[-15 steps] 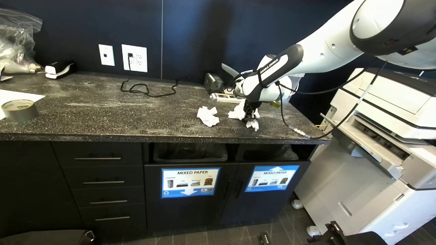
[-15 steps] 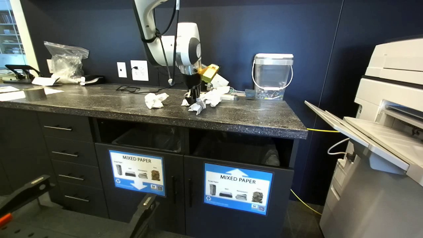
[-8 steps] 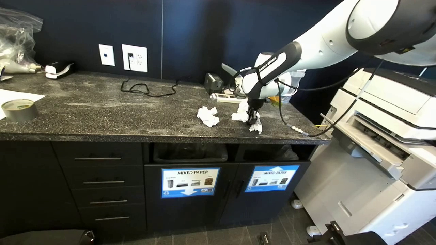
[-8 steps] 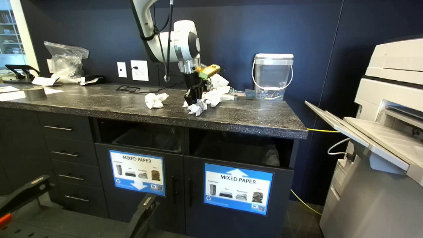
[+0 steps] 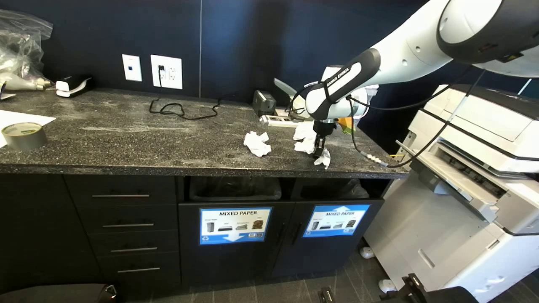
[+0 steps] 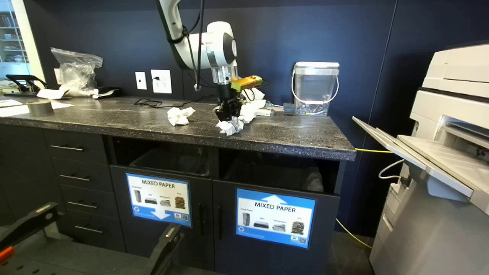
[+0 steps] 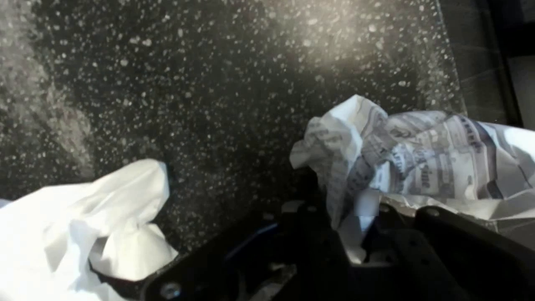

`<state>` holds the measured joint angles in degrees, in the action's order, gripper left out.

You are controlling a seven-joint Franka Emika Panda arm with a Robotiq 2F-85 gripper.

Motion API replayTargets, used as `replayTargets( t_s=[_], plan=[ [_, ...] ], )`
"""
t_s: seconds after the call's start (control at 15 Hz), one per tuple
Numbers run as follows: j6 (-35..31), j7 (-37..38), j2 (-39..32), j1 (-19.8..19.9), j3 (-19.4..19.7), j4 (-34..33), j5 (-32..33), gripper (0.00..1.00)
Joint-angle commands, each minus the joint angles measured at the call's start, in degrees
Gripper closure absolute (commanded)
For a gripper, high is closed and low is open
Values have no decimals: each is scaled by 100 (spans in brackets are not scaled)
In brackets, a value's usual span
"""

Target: Pick up the papers on the counter and throw them in the bin

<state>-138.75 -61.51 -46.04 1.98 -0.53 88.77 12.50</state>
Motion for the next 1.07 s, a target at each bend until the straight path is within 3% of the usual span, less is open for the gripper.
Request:
replayTargets(
  t_s=[0.0,0.6,1.0],
  plan=[
    [-70,554,332,157,112,567,40,85],
    [-768,1937,1036,676,206,1911,-100,86],
    [-1525,3264,1274,653,362,2687,18,87]
  ],
)
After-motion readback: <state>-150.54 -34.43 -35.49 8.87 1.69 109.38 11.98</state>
